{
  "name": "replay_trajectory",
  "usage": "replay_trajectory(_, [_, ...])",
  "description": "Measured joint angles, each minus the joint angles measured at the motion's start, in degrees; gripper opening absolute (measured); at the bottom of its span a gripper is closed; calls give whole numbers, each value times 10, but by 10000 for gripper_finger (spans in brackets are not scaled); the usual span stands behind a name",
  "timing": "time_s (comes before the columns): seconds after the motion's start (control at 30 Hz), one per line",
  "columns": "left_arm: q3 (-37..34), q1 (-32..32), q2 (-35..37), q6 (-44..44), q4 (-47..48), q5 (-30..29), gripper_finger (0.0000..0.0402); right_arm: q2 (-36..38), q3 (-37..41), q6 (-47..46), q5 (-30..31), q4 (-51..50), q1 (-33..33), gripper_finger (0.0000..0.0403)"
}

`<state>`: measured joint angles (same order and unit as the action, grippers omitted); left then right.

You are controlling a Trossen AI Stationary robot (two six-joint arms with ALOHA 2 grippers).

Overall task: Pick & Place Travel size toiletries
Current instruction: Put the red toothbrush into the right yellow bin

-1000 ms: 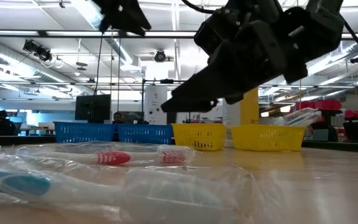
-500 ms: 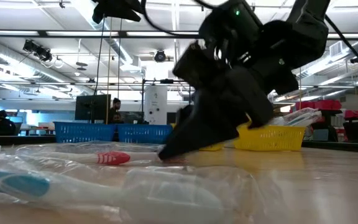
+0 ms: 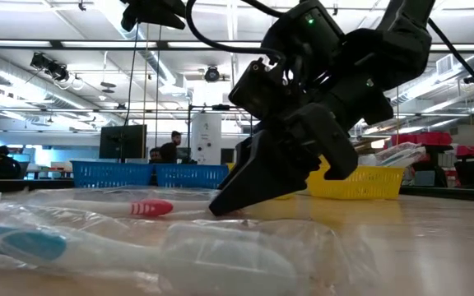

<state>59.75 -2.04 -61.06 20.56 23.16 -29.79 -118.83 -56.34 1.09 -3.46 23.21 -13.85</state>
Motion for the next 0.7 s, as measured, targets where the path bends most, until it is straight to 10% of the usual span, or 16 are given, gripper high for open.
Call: replay_trajectory(0.7, [0, 0, 0, 3, 74, -40, 139, 96, 4, 13, 41, -169, 10, 97])
